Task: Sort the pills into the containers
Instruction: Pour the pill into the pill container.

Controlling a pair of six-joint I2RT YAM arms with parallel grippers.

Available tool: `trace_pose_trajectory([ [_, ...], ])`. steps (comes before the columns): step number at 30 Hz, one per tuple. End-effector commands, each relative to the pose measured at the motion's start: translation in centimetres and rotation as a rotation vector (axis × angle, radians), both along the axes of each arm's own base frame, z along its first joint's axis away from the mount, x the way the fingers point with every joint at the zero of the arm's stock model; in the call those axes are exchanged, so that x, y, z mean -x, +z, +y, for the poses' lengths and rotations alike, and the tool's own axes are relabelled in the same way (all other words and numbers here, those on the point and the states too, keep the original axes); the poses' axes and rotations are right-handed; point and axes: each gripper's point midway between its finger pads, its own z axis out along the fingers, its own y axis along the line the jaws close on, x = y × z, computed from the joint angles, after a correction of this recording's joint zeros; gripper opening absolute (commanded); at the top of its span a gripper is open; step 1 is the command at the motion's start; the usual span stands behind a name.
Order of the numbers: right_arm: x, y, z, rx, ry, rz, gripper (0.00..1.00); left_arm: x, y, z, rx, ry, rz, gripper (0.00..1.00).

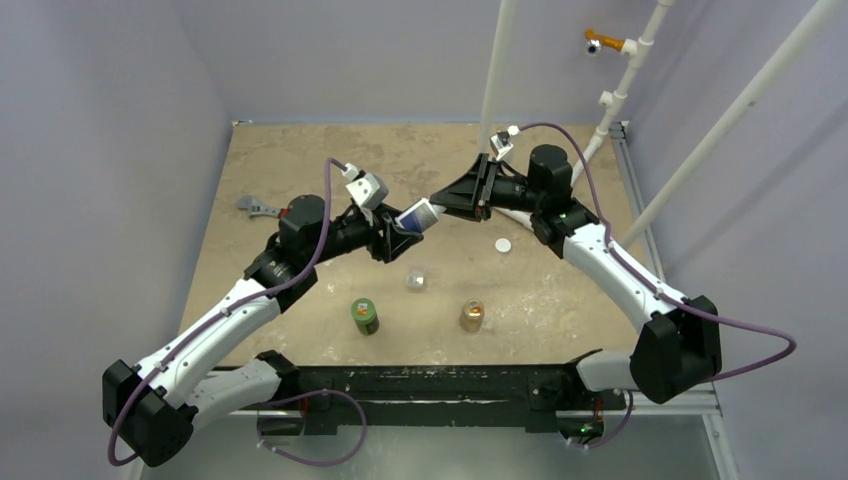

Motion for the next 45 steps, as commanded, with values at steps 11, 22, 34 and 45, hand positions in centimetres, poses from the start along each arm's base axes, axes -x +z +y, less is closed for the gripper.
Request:
trace_pose_trajectory([
  [11, -1.5, -0.9, -1.2, 0.109, -0.080, -0.091, 0.47, -1.2, 0.8, 0.7, 0.031, 0.057, -0.084, 0.00],
  [22, -2.8, -1.3, -2.4, 0.256, -0.141, -0.147, 0.80, -2.2, -1.8, 1.9, -0.009, 0.141, -0.088, 0.00],
  [34, -1.4, -13.4, -2.8, 0.649, -0.216, -0.094, 0.63, -3.1, -2.8, 5.9, -0.024, 0.364, -0.101, 0.00],
  [45, -0.8, -20.3, 0.6, 0.775, -0.171, -0.098, 0.55, -2.6, -2.4, 6.8, -0.030, 0.385, -0.110, 0.00],
])
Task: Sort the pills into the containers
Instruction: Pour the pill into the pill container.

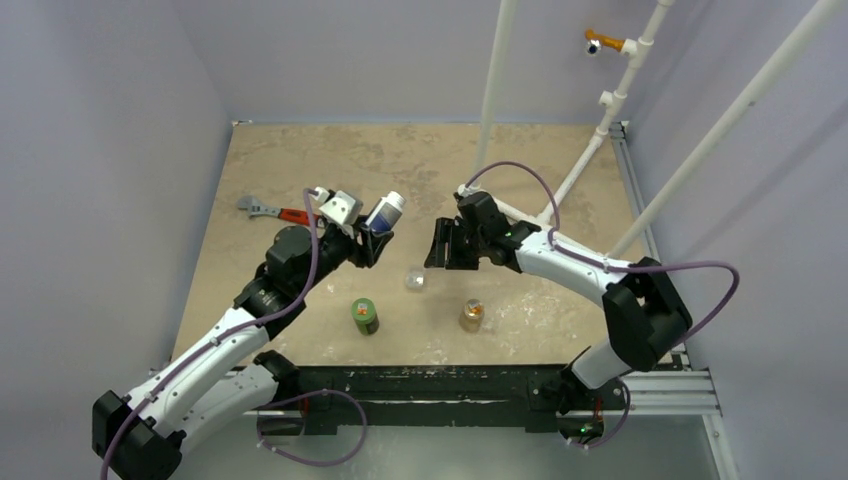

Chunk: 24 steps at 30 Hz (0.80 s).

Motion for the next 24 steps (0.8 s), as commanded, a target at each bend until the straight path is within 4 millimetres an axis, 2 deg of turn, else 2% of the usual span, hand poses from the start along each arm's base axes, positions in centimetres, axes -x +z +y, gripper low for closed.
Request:
trace_pose_trajectory([
  [1, -2.1, 0.4, 1.3, 0.010, -0.014, -0.110, 0.55, -0.3, 1.1, 0.6, 0.007, 0.024, -0.045, 0.00],
  [5, -2.9, -0.6, 1.9, 0.045, -0.016, -0.120, 0.54, -0.3, 1.0, 0.5, 0.007, 0.020, -0.039, 0.00],
  [8, -3.5, -1.0, 2.4, 0.064, -0.017, -0.124, 0.50, -0.3, 0.9, 0.5, 0.005, 0.020, -0.036, 0.00],
  [14, -4.2, -1.3, 3.3, 0.102, -0.011, -0.138, 0.47, -0.3, 0.9, 0.6, -0.007, 0.025, -0.041, 0.00],
  [24, -4.4, -1.6, 3.3, 0.174, -0.011, -0.148, 0.28, -0.7, 0.6, 0.4, -0.016, 0.022, -0.036, 0.00],
])
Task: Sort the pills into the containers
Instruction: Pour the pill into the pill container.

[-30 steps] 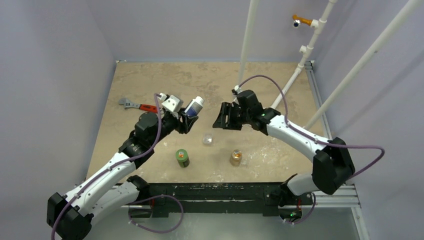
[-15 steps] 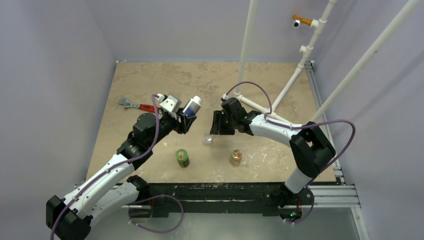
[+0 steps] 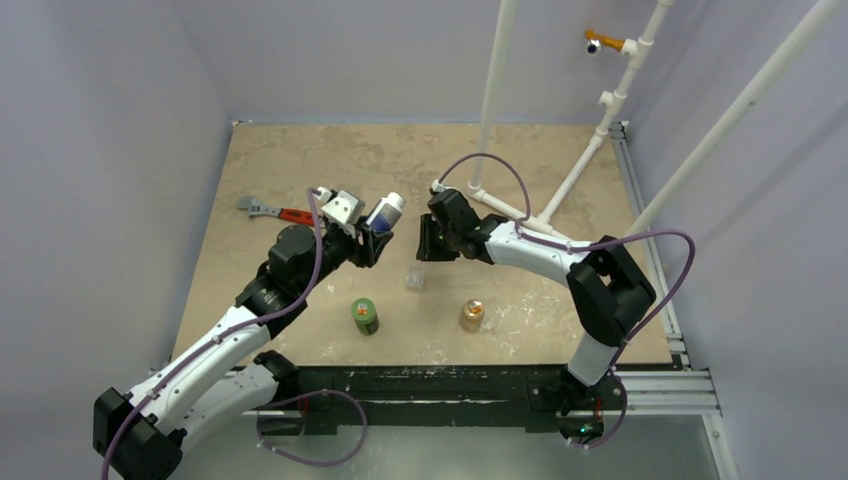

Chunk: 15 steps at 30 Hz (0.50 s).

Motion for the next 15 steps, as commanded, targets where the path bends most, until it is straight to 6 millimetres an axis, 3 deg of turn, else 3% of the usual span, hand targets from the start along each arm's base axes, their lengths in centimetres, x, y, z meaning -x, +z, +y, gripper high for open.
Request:
trace_pose_trajectory([
  [1, -0.89, 1.44, 0.11, 0.032, -0.009, -0.054, 0.28, -0.47, 1.01, 0.18, 0.002, 0.007, -0.043, 0.00],
  [15, 0.06, 1.02, 0.22, 0.072, 0.013, -0.041, 0.25, -0.54, 0.65, -0.09, -0.002, -0.003, -0.031, 0.00],
])
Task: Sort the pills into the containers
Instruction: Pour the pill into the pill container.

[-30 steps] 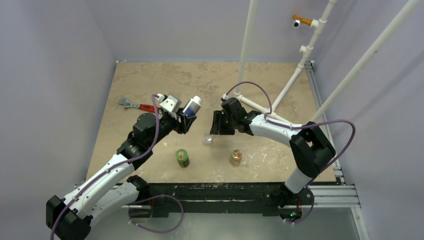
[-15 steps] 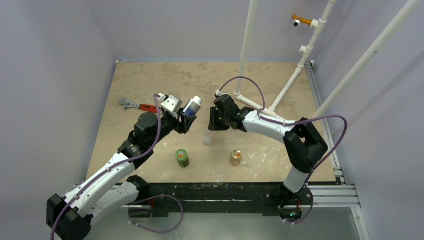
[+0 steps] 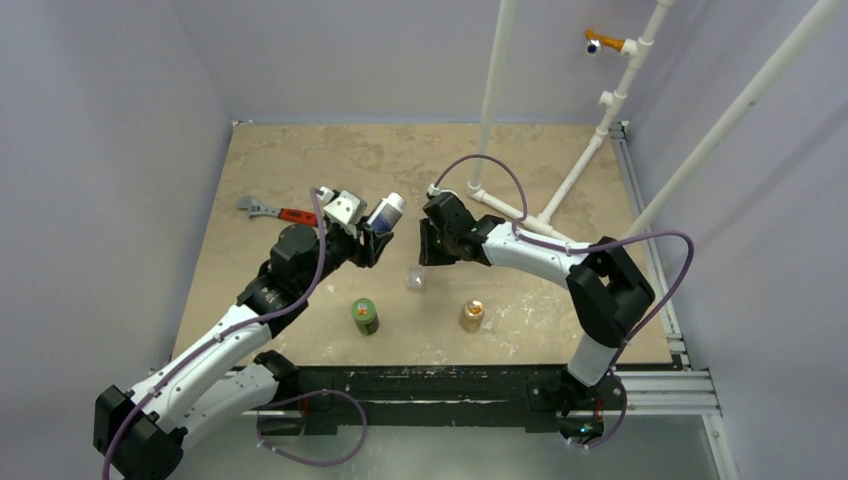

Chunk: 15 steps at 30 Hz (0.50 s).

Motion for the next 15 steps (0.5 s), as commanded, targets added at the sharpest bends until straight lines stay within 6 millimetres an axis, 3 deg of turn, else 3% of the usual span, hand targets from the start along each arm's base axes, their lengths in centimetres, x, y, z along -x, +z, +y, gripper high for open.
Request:
trace_pose_trajectory([
  [1, -0.72, 1.12, 0.59, 0.006, 0.006, -0.039, 0.25, -0.38, 1.01, -0.06, 0.015, -0.001, -0.032, 0.00],
  [6, -0.66, 0.72, 0.58, 0.014, 0.009, -0.034, 0.24, -0.39, 1.10, -0.08, 0.020, -0.001, -0.032, 0.00],
  [15, -0.96, 1.01, 0.46, 0.031, 0.004, -0.046, 0.00, -0.21, 0.83, -0.42, 0.022, -0.019, -0.020, 0.00],
])
